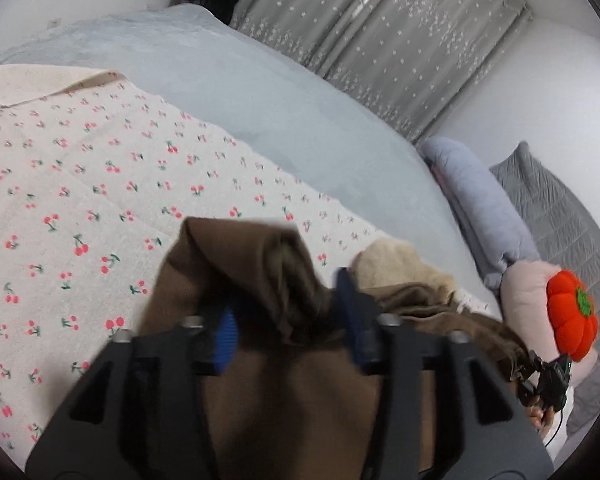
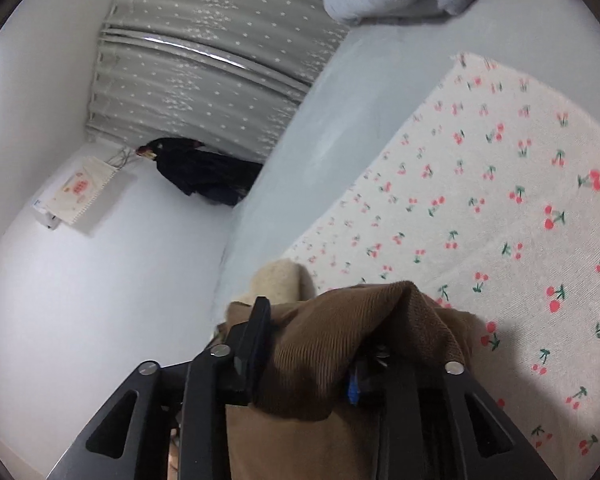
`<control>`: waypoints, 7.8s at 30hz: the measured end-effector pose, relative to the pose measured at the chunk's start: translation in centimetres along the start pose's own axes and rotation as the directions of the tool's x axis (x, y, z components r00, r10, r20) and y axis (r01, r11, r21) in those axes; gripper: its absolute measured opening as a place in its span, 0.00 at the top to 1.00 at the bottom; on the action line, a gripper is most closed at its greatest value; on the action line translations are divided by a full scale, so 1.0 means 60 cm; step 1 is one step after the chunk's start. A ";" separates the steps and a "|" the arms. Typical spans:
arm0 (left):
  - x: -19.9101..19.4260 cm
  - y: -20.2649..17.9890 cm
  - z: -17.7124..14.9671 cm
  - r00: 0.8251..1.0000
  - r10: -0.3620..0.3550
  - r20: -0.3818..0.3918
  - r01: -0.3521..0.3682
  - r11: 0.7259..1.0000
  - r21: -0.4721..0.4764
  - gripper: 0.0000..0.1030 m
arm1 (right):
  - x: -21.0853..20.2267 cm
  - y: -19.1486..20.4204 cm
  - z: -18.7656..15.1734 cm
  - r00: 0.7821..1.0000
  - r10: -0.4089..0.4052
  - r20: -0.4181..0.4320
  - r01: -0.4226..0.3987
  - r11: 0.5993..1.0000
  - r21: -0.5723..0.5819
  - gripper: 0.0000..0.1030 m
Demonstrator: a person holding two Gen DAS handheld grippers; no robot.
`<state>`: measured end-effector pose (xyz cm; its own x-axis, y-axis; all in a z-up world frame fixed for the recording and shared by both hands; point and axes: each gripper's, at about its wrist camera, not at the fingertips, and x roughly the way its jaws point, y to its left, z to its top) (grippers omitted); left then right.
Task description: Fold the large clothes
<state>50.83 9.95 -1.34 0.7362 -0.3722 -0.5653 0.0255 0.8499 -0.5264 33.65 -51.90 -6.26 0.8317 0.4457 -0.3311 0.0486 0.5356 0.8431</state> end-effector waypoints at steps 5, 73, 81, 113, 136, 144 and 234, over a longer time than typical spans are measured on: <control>-0.035 -0.049 0.009 0.982 0.104 0.157 -0.132 0.975 0.178 0.13 | -0.053 0.062 0.007 0.987 -0.014 0.159 0.029 0.995 -0.093 0.33; -0.129 0.097 -0.314 1.000 -0.007 -0.023 -0.004 0.887 -0.462 0.34 | 0.002 0.268 -0.425 0.835 -0.534 0.135 0.523 0.692 -0.497 0.24; -0.154 0.046 -0.298 0.990 0.068 0.120 -0.018 0.926 -0.377 0.75 | 0.066 0.297 -0.479 0.917 -0.394 0.057 0.355 0.746 -0.563 0.80; -0.056 -0.519 -0.558 0.912 -0.221 -0.346 0.410 0.509 0.757 0.56 | -0.189 -0.009 -0.252 0.992 -0.001 0.130 -0.025 0.980 0.197 0.36; -0.063 -0.277 -0.367 0.901 -0.232 -0.367 0.354 0.882 0.313 0.12 | 0.047 0.135 -0.136 0.916 -0.130 -0.381 0.089 0.989 -0.122 0.67; -0.044 -0.281 -0.368 0.882 -0.288 -0.372 0.377 0.906 0.194 0.12 | -0.030 0.273 -0.124 0.959 -0.208 -0.192 0.125 0.920 -0.372 0.89; -0.248 -0.299 -0.532 0.975 -0.059 -0.214 0.172 0.807 0.565 0.04 | -0.257 0.226 -0.379 0.979 -0.196 -0.060 0.144 0.866 -0.480 0.77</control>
<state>17.81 -11.70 -3.77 0.5719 -0.4926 -0.6560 0.5297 0.8323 -0.1632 8.93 -35.18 0.65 0.7716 0.3741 -0.5144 -0.1035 0.8718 0.4787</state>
